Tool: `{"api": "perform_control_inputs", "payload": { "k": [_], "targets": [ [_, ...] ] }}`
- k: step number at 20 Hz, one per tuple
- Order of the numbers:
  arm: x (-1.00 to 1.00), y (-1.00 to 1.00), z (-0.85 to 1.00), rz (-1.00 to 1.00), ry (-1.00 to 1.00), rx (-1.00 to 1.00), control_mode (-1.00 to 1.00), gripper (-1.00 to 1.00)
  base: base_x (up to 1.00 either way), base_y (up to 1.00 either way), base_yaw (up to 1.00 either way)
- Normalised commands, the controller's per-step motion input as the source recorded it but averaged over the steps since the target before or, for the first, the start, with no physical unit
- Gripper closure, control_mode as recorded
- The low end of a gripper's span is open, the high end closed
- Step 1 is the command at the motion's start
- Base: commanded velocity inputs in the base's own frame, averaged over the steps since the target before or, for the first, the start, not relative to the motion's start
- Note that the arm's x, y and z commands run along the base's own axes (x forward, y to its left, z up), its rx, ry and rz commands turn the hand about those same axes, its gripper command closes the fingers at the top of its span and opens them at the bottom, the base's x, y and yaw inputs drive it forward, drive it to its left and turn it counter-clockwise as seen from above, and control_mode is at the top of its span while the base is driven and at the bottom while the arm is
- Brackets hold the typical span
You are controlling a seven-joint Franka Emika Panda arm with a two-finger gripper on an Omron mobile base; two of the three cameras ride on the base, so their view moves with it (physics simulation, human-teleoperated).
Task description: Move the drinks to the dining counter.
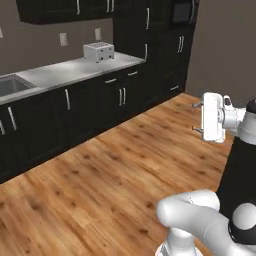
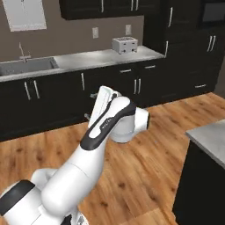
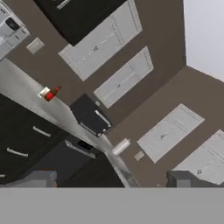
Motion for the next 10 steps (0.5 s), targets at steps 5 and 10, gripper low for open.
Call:
{"api": "perform_control_inputs", "payload": {
  "k": [5, 10],
  "targets": [
    [0.0, 0.0, 0.0, 0.0, 0.0, 0.0, 1.0, -1.0, -0.05, 0.69, 0.8],
    [0.0, 0.0, 0.0, 0.0, 0.0, 0.0, 1.0, -1.0, 0.0, 0.86, 0.62]
  ]
}}
